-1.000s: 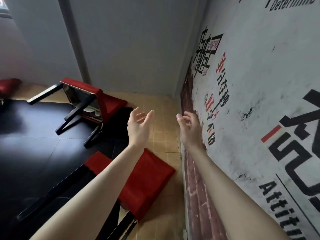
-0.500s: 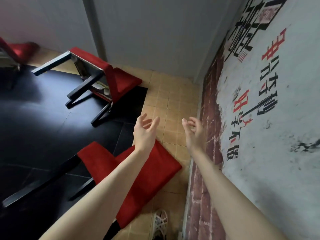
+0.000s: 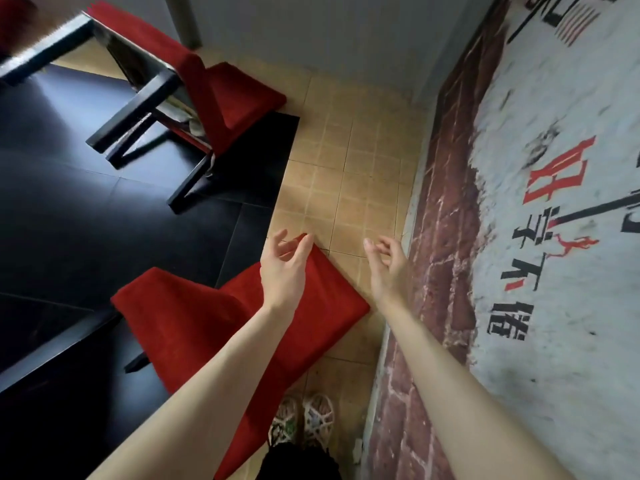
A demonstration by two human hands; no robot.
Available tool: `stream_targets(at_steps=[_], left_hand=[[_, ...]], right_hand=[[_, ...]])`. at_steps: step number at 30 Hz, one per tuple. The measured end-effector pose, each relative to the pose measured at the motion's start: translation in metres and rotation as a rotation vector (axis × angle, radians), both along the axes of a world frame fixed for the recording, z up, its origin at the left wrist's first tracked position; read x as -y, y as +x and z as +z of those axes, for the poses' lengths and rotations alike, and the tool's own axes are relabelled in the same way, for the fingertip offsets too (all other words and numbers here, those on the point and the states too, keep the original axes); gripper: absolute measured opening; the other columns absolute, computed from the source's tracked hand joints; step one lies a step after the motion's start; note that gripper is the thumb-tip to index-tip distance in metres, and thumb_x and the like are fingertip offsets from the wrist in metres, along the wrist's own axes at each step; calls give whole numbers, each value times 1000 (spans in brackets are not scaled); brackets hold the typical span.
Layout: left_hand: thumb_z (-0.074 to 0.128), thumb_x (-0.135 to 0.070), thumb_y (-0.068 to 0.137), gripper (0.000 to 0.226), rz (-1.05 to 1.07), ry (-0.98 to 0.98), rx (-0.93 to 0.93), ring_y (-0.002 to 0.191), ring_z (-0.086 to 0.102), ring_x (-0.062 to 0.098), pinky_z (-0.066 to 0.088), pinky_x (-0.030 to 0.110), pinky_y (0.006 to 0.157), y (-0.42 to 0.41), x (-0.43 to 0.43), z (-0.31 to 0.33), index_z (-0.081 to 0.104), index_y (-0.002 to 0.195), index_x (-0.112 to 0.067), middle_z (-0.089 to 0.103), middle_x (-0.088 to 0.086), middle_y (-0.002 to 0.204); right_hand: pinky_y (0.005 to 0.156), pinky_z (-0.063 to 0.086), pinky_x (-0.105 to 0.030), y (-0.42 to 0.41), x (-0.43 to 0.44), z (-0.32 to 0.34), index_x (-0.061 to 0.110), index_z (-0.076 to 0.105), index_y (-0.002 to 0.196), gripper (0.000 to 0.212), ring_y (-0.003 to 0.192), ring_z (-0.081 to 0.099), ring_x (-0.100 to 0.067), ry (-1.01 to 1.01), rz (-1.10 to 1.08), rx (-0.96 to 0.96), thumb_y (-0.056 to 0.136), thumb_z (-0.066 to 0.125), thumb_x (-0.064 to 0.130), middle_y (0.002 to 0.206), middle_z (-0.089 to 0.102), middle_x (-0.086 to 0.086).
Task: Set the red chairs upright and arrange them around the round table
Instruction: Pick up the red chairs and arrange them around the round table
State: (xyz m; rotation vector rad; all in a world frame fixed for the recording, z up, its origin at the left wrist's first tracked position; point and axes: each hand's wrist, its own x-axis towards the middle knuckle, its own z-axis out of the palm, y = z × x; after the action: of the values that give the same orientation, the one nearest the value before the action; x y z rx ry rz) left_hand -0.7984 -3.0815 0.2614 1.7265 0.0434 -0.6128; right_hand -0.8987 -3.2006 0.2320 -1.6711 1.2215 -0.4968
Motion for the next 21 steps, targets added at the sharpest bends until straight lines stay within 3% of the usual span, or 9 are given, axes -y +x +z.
stream_targets(at_steps=[3,8,15,21], left_hand=[[68,-39,89,52,-13,29,-41,102,60,4,46,16,77,6,7,-40,51,135,-21,62,-3,118],[68,-41,88,53,6,90,-106,107,61,11,51,30,93,8,14,-105,52,134,-19,63,-3,117],[68,-41,88,52,56,164,-237,107,60,10,50,35,99,-8,39,-204,52,134,-21,59,-14,105],[69,-43,87,51,101,224,-341,105,61,11,50,41,100,-29,66,-283,54,131,-22,61,-12,106]], right_hand=[[67,39,-5,5,7,-44,22,56,127,71,85,53,17,37,-20,-21,77,48,73,98,51,29],[63,38,4,4,17,-116,21,58,125,54,84,49,30,86,-33,-59,87,56,60,98,54,27],[71,43,-12,-11,40,-216,22,58,127,54,85,56,15,146,-43,-175,89,56,60,95,57,28],[85,54,-31,-18,61,-293,20,58,124,46,97,64,-8,261,-58,-203,91,60,52,107,63,11]])
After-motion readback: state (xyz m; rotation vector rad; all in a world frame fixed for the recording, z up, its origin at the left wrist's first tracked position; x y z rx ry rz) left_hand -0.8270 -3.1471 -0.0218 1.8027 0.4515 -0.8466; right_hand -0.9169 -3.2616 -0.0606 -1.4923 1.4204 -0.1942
